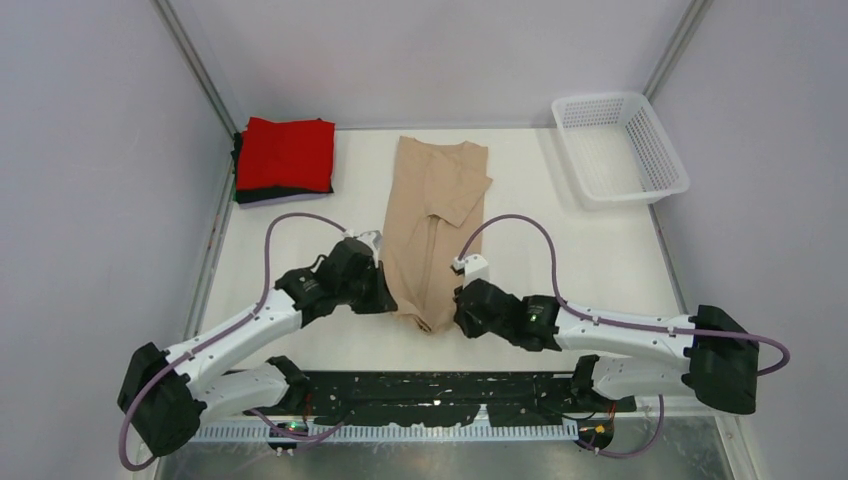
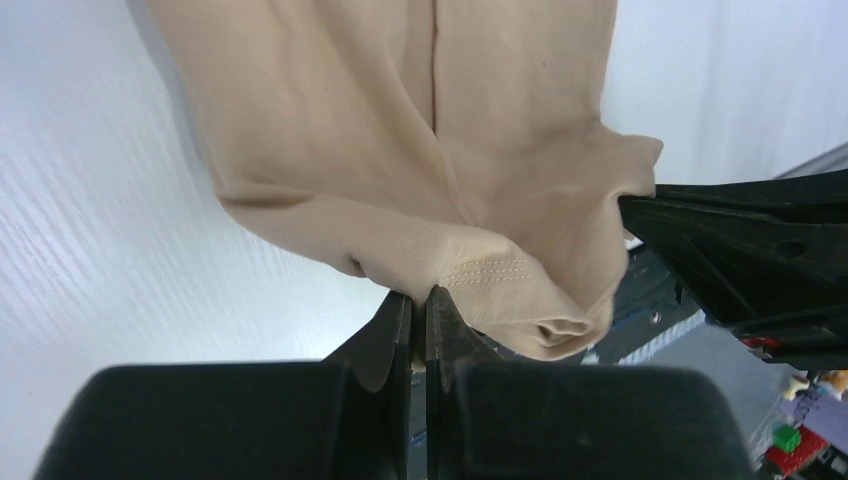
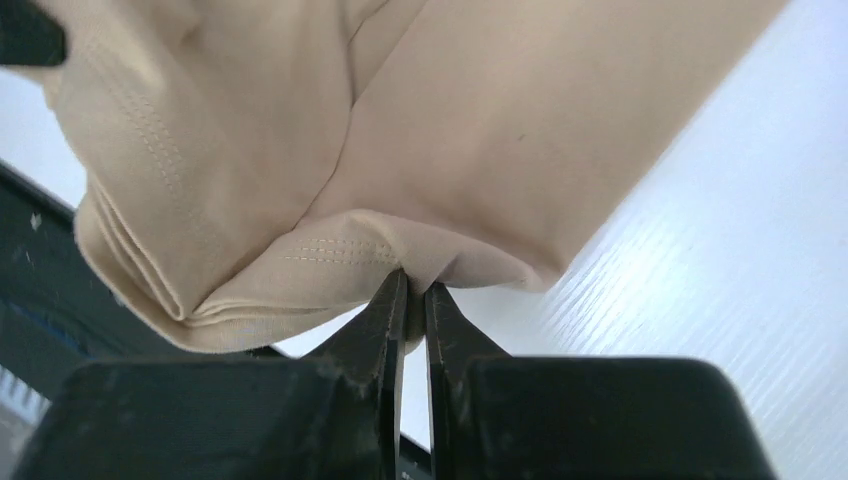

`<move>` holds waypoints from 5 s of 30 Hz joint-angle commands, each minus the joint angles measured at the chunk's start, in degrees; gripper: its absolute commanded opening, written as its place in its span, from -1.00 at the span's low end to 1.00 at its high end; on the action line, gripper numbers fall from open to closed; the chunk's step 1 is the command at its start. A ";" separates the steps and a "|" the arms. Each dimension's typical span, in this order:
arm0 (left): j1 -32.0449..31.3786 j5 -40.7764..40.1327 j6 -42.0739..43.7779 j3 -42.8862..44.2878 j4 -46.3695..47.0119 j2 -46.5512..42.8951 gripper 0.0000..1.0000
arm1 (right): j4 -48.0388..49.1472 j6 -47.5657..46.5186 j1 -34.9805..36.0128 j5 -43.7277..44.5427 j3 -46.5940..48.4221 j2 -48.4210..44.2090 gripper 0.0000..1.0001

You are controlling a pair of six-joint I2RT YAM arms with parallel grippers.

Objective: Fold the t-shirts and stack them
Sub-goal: Fold the folded rectangular tshirt in 1/3 of the way, then grab one side of the 2/3 rectangular tshirt with both arms, then fold the long partially folded tshirt into a neat square

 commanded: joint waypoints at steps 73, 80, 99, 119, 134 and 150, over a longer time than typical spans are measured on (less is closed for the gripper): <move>24.13 10.49 3.42 5.15 13.62 30.27 0.31 | 28.84 -0.95 -30.58 -16.38 -8.61 7.35 0.80; 24.17 12.16 3.25 8.30 15.10 37.07 -0.39 | 29.00 -1.00 -29.87 -16.95 -8.95 10.02 0.51; 24.00 9.77 3.71 2.43 10.75 28.02 -1.00 | 21.84 0.15 -26.53 -21.61 -7.86 11.14 -0.89; 16.35 0.54 -2.53 -5.45 -12.57 -34.74 -1.00 | 3.65 1.18 -20.81 -43.69 -4.32 -19.12 -0.89; 20.28 -9.09 0.84 11.47 -2.61 -9.49 -1.00 | 3.20 -3.19 -42.33 -53.40 8.90 -3.56 -0.89; 25.59 -7.84 6.51 29.40 2.90 19.43 -1.00 | 5.48 -5.16 -51.83 -53.39 20.59 14.53 -0.90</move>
